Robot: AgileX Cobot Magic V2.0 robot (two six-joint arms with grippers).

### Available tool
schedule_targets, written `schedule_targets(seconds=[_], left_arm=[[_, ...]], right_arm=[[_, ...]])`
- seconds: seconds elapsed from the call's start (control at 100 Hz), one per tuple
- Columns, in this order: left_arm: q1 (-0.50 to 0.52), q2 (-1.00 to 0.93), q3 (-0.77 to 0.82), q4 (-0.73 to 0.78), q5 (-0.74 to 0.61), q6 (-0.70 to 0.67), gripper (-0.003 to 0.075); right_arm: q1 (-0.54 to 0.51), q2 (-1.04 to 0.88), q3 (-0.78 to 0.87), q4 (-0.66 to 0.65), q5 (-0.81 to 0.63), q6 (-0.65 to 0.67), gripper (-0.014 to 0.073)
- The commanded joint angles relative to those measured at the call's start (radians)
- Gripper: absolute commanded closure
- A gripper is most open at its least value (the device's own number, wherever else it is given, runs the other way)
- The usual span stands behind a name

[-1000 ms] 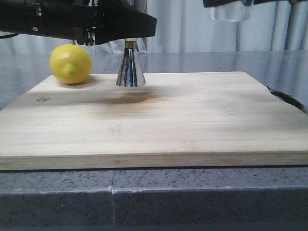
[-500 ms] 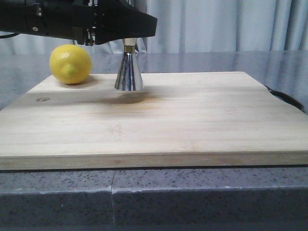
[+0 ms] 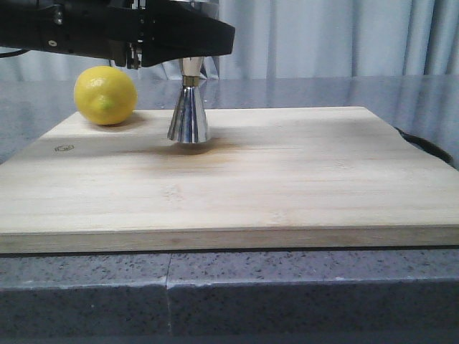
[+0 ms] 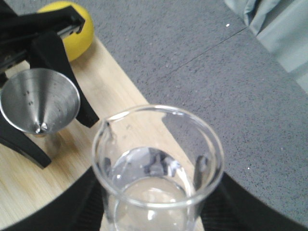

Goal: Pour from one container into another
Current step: 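Lift the beaker with the right gripper and carry it over the jigger, then tilt the beaker with the right gripper, pouring liquid into the jigger cup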

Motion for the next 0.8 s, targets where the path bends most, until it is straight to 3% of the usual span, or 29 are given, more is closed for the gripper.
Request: schedule_targets(seconds=[0.0, 0.2, 0.79], left_arm=[[0.004, -0.051, -0.022, -0.085, 0.095, -0.004, 0.0500], [0.004, -0.051, -0.022, -0.085, 0.095, -0.004, 0.0500], [0.004, -0.051, -0.022, -0.085, 0.095, -0.004, 0.0500]], right_arm=[[0.009, -0.002, -0.070, -0.012, -0.021, -0.056, 0.0349], [0.060, 0.039, -0.116, -0.036, 0.000, -0.123, 0.0349], [0.192, 0.075, -0.138, -0.356, 0.034, -0.123, 0.0349]])
